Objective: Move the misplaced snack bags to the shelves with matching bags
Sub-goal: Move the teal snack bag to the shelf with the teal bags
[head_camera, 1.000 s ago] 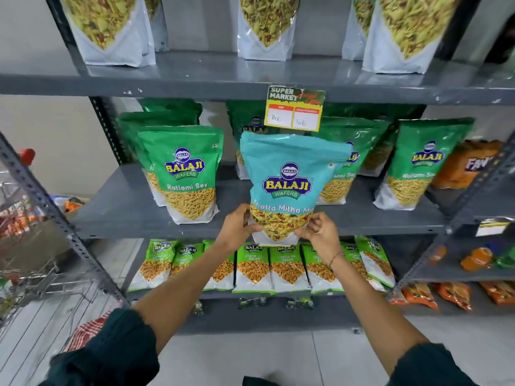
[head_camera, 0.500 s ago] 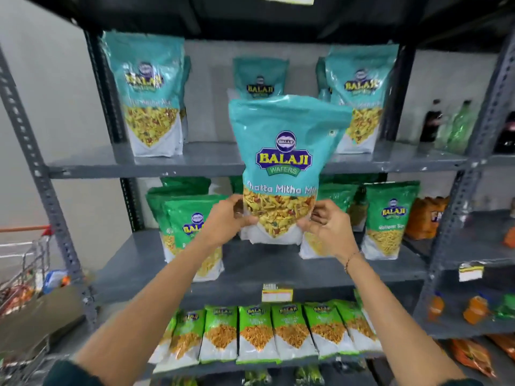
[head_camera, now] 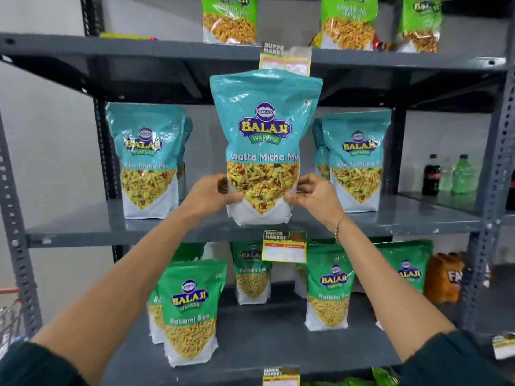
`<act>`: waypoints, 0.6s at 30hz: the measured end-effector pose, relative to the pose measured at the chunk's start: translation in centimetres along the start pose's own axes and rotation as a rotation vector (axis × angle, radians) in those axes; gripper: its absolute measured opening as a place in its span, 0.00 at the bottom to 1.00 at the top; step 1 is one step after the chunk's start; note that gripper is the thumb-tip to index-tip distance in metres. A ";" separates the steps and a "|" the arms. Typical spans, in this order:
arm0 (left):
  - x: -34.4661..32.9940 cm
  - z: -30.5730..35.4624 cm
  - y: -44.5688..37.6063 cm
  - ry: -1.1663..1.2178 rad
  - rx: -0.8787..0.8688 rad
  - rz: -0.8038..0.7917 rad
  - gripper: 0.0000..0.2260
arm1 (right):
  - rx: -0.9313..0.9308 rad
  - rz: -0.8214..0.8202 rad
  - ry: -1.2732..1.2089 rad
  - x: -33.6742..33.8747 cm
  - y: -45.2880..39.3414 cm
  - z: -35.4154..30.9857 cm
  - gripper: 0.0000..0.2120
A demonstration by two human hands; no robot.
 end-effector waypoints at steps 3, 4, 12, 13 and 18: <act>-0.2 -0.4 -2.9 0.021 0.002 -0.015 0.06 | -0.038 0.003 0.000 0.2 -2.8 1.4 0.18; -0.5 -0.8 -4.0 0.022 0.000 -0.021 0.06 | -0.048 0.008 -0.002 0.2 -3.8 2.2 0.18; -3.4 -6.6 -11.1 0.101 0.128 -0.016 0.14 | -0.149 -0.022 0.024 0.2 -9.7 8.9 0.18; -3.6 -7.2 -11.7 0.102 0.137 -0.011 0.14 | -0.149 -0.029 0.034 0.1 -10.2 9.4 0.18; -4.2 -9.7 -13.6 0.105 0.155 -0.026 0.14 | -0.186 -0.044 0.085 -0.2 -11.8 11.5 0.17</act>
Point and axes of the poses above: each hand's wrist, its own y-axis away from the middle knuckle, its own x-axis out of the back of the hand, z = x × y, the point moved 7 cm from there along -y, towards the middle knuckle, and after that the axes turned 9 degrees about -z, right-handed, at the moved point
